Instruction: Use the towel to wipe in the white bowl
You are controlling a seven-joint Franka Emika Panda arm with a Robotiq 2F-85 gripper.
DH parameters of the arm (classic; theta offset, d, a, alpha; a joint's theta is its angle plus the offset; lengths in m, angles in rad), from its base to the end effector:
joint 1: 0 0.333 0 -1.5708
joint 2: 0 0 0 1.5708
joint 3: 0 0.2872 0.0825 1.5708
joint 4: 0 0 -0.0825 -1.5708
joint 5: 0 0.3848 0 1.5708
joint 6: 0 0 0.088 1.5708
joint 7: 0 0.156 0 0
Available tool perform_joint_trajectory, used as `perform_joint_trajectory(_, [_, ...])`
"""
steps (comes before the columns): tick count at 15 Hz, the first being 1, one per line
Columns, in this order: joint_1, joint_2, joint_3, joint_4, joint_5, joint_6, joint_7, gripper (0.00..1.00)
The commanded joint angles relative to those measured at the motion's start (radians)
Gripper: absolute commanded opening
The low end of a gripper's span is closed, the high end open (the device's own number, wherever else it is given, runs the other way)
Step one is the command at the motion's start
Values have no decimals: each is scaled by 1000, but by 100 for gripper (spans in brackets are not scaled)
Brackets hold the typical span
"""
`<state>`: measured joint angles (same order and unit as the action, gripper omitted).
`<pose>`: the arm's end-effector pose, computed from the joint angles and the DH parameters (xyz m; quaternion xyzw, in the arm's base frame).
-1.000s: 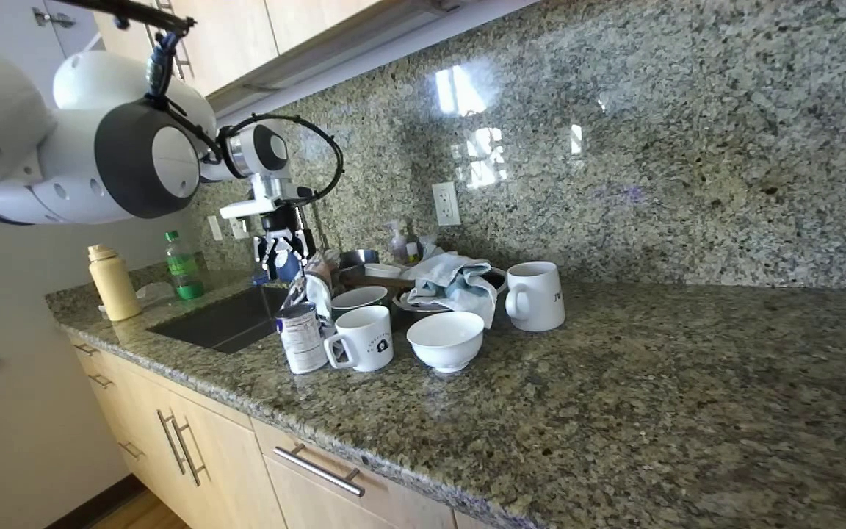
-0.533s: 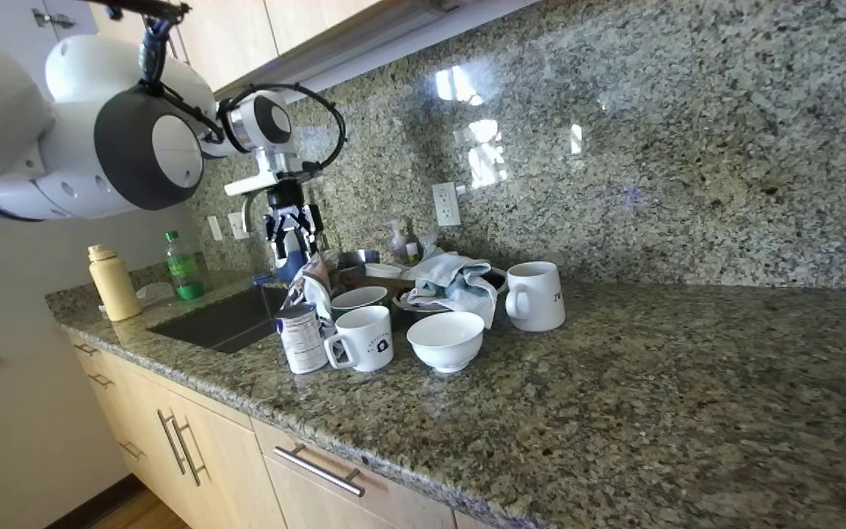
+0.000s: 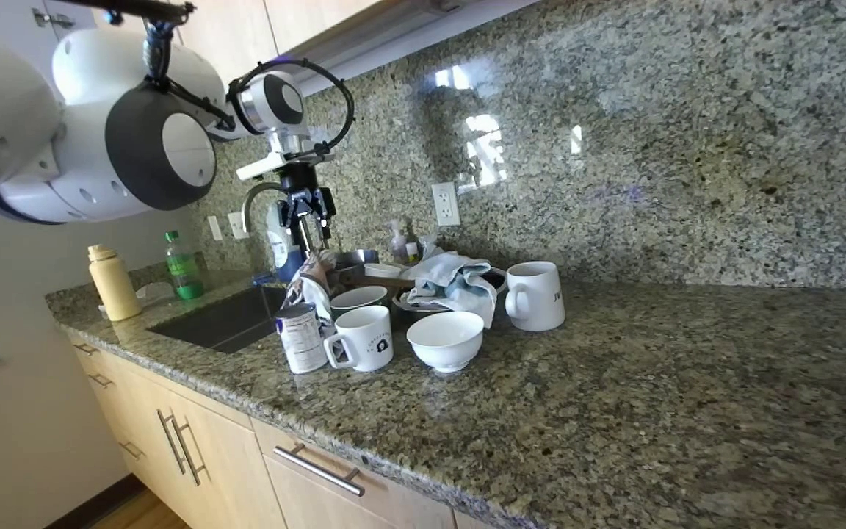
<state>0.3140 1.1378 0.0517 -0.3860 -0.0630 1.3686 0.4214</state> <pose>0.7006 0.2341 0.3116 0.9960 -0.0448 -0.0689 0.0359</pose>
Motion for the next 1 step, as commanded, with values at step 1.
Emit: perform_joint_trajectory(1, [-3,6,0,0,2,9,19,100])
